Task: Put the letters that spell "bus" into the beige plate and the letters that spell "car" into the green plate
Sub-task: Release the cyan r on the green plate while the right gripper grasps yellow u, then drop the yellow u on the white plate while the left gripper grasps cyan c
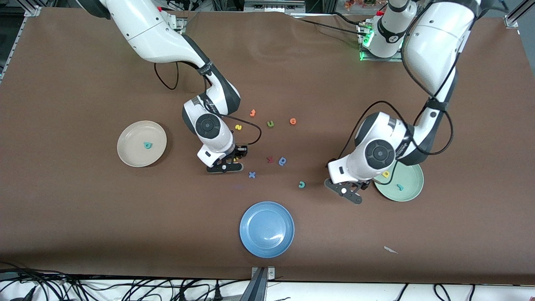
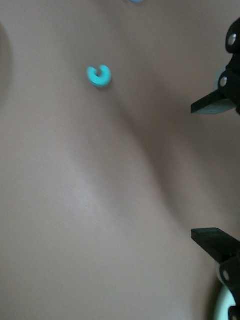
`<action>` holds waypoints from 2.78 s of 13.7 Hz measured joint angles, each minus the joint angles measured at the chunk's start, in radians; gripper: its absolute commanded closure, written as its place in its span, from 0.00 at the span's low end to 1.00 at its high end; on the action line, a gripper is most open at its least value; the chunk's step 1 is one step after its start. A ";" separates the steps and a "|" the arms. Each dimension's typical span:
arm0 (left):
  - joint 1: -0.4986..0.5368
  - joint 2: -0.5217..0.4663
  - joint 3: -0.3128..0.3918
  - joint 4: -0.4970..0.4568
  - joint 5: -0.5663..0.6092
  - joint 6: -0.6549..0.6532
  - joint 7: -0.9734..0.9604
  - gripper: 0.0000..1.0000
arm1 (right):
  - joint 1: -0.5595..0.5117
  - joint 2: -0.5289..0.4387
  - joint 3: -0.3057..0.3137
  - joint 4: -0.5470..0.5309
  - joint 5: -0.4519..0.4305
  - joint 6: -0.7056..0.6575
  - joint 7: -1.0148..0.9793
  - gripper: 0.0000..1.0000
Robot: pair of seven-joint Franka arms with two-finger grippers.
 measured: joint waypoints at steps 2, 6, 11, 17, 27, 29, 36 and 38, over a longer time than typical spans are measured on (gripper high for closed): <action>-0.045 0.050 0.001 0.075 -0.002 0.000 -0.077 0.00 | 0.000 0.000 0.000 0.001 0.000 0.000 0.000 0.58; -0.142 0.137 0.048 0.210 -0.002 0.000 -0.121 0.00 | 0.000 0.001 -0.001 0.003 0.000 0.000 0.001 0.65; -0.180 0.229 0.068 0.294 -0.002 0.048 -0.124 0.20 | 0.000 0.001 -0.002 0.004 0.000 -0.001 0.005 0.73; -0.207 0.255 0.067 0.283 -0.002 0.046 -0.130 0.50 | -0.014 -0.024 -0.026 0.032 0.000 -0.084 -0.002 0.76; -0.215 0.257 0.067 0.266 -0.002 0.052 -0.133 0.71 | -0.339 -0.342 -0.036 -0.360 -0.005 -0.063 -0.449 0.77; -0.216 0.258 0.067 0.266 -0.002 0.064 -0.133 0.77 | -0.410 -0.374 -0.036 -0.467 -0.012 0.018 -0.543 0.75; -0.221 0.257 0.068 0.267 -0.002 0.073 -0.133 0.95 | -0.487 -0.411 -0.033 -0.579 -0.014 0.022 -0.574 0.01; -0.216 0.251 0.072 0.274 -0.002 0.069 -0.133 0.94 | -0.464 -0.427 -0.022 -0.578 -0.013 0.016 -0.478 0.01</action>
